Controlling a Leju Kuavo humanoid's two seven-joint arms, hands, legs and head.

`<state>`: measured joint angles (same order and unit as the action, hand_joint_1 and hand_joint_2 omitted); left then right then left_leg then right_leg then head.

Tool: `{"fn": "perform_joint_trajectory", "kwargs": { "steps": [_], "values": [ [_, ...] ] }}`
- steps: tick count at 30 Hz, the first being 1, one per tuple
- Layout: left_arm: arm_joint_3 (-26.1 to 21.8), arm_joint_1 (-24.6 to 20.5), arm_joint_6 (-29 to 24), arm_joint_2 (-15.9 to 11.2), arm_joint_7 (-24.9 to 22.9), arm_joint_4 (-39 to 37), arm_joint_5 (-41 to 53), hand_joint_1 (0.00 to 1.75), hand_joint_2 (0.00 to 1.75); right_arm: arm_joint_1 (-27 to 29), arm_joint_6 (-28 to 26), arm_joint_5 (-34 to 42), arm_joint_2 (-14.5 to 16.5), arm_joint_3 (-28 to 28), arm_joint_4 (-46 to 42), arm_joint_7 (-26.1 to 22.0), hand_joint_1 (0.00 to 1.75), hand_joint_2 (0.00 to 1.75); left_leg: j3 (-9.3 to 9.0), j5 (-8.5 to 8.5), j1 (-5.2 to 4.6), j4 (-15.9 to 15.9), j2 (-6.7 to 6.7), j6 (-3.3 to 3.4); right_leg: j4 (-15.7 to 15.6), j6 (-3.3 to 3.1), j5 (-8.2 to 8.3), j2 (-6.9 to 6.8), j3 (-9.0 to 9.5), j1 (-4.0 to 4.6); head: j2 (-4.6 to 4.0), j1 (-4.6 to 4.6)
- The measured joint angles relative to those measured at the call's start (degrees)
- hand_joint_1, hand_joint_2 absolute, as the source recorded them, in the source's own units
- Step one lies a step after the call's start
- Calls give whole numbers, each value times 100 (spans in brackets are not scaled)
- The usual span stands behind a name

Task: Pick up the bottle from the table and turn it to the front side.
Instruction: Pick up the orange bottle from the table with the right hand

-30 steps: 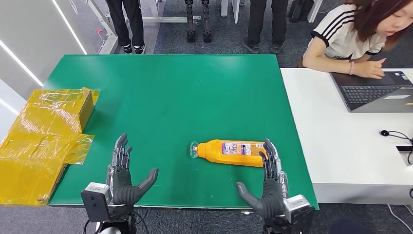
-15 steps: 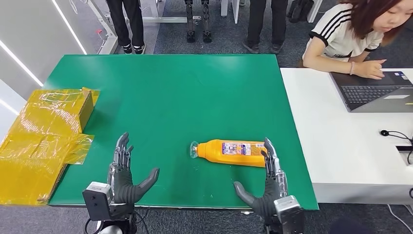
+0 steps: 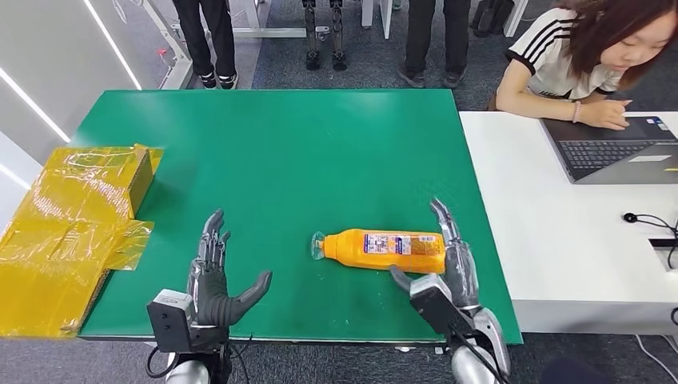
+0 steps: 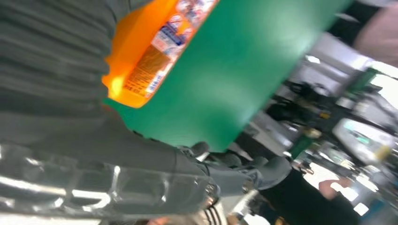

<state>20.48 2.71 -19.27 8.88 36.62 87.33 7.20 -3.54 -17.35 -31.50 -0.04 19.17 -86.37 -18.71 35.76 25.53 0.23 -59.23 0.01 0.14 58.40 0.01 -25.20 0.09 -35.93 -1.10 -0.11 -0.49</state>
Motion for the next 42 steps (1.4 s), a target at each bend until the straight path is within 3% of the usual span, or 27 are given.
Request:
{"fn": "perform_joint_trajectory", "kwargs": {
  "steps": [5, 10, 18, 23, 28, 34, 35, 38, 42],
  "values": [
    [55, -254, 75, -1, -11, -193, -24, 0, 175, -1066, 722, -365, -181, 132, 1024, 529, 0, 175, 0, -13, 0, -1, 1, 4, 1, 1, 18, 2, 1, 0, 0, 1],
    [118, -440, 167, -7, -83, -341, -33, 0, 175, -2076, 1861, -149, -278, 514, 2235, 965, 0, 175, 0, -25, 0, -3, -7, 4, 1, 0, 23, -4, 0, 0, 0, 1],
    [159, -593, 214, -38, -167, -515, -72, 0, 175, -3009, 2819, -162, -503, 1133, 3450, 1226, 0, 175, 4, -26, -1, -3, -11, 2, 1, 0, 23, -5, -1, -1, 0, 0],
    [163, -611, 431, -55, -293, -584, -222, 0, 175, -3933, 4198, -150, -684, 1825, 4335, 1209, 0, 175, 3, -28, -1, -4, -13, 4, 1, 1, 24, -11, -1, -1, 0, 1],
    [162, -717, 984, -60, -548, -712, -776, 0, 175, -4583, 5421, -114, -892, 2640, 4911, 1157, 0, 175, 4, -30, -1, -6, -14, 6, 2, 3, 27, -12, 0, -1, 0, 1],
    [162, -853, 1406, -62, -746, -858, -1291, 0, 175, -5031, 5890, 44, -990, 3337, 5190, 1249, 0, 175, 3, -29, -1, -6, -11, 6, 2, 4, 27, -7, 0, 0, 0, 1],
    [161, -865, 1542, -62, -814, -880, -1460, 0, 175, -5094, 5987, 141, -992, 3445, 5216, 1280, 21, 175, 3, -29, -1, -6, -11, 6, 2, 4, 27, -7, 0, 0, 0, 1],
    [120, -891, 1976, -58, -1039, -961, -2038, 0, 175, -5250, 6133, 369, -992, 3807, 5257, 1361, 123, 175, 2, -29, 0, -6, -10, 5, 2, 3, 27, -6, 0, 0, 0, 1],
    [-36, -894, 2338, -52, -1222, -1087, -2585, 0, 175, -5366, 5923, 505, -983, 4296, 5270, 1373, 151, 175, 1, -29, 0, -6, -10, 5, 2, 3, 27, -6, 1, 0, 0, 1]
  ]
}}
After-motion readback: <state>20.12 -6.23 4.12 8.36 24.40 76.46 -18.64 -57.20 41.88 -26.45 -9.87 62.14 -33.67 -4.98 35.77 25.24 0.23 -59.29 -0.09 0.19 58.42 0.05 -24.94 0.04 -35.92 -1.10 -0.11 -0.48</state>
